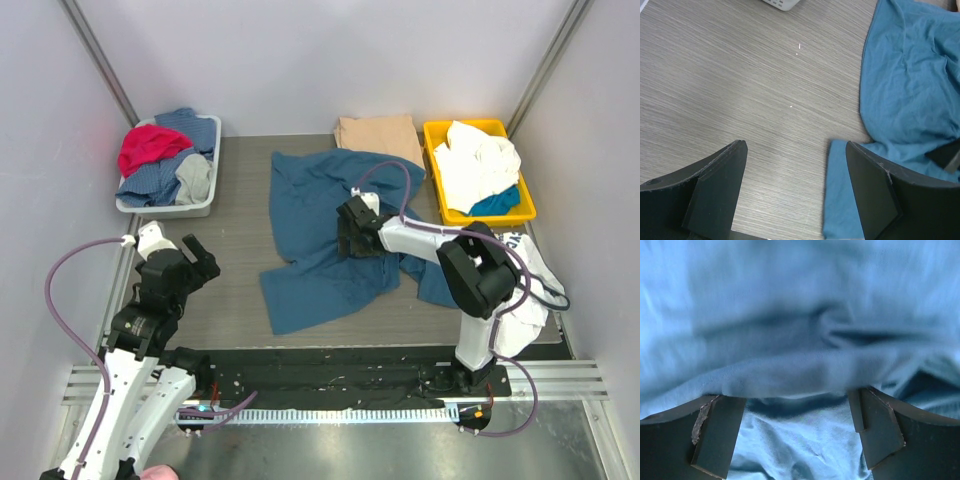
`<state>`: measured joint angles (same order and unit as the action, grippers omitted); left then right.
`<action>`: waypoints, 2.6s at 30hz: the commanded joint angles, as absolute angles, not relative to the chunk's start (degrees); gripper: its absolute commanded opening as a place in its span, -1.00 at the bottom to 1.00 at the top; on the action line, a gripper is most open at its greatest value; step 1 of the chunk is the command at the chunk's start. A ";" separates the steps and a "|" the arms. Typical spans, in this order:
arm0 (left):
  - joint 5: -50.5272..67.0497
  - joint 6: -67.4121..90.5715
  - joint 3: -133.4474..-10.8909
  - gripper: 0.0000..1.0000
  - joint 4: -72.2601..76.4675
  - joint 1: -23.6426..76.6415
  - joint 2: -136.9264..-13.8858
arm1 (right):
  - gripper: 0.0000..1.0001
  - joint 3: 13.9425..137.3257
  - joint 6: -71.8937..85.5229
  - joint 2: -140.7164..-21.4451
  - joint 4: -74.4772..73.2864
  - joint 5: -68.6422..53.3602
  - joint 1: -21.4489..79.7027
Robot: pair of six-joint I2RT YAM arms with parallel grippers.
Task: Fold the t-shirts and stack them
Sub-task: Flatten the tshirt out
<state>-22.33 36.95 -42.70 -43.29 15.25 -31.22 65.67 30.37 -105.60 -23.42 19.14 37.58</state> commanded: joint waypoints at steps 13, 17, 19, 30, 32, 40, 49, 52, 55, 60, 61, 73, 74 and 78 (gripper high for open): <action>-22.23 35.42 -45.35 0.70 -43.59 15.20 -31.47 | 0.84 93.52 14.94 -119.20 -23.29 23.04 28.04; -22.06 35.94 -45.09 0.69 -43.24 15.21 -30.50 | 0.85 89.92 15.82 -109.79 -22.50 19.86 30.40; -21.54 36.21 -44.91 0.69 -42.89 15.12 -30.32 | 0.84 86.50 16.17 -104.53 -22.67 19.51 32.07; -19.78 36.56 -44.21 0.70 -40.96 15.12 -30.85 | 0.84 74.10 27.14 -97.29 -25.23 19.69 51.49; -19.51 36.65 -44.03 0.70 -40.69 15.20 -30.94 | 0.84 73.48 28.56 -99.48 -23.65 20.30 54.57; -20.04 36.39 -43.86 0.70 -41.83 15.12 -29.71 | 0.83 75.94 31.73 -106.43 -21.18 20.92 59.41; -19.95 36.83 -42.72 0.70 -42.28 15.12 -28.92 | 0.84 75.24 31.03 -106.27 -23.02 28.45 59.33; -19.16 36.91 -42.54 0.70 -41.75 15.20 -29.35 | 0.85 74.01 30.41 -105.03 -24.78 31.72 56.44; -18.81 36.83 -42.71 0.69 -41.57 15.21 -29.79 | 0.85 71.02 29.97 -102.14 -24.87 31.47 49.52; -18.11 36.83 -42.63 0.70 -41.13 15.20 -29.97 | 0.85 68.90 25.76 -98.44 -24.00 31.47 36.85; -17.76 36.83 -42.54 0.70 -41.13 15.12 -29.97 | 0.85 69.17 24.27 -98.35 -23.56 31.29 33.00; -17.40 36.74 -42.54 0.70 -41.75 15.12 -29.36 | 0.85 75.50 20.39 -104.06 -23.47 29.27 21.53; -17.49 36.65 -42.63 0.70 -41.84 15.20 -29.44 | 0.84 74.98 20.91 -103.80 -23.81 28.66 21.53; -17.58 36.65 -42.54 0.69 -42.01 15.12 -29.27 | 0.82 69.53 22.50 -99.15 -20.58 23.21 22.14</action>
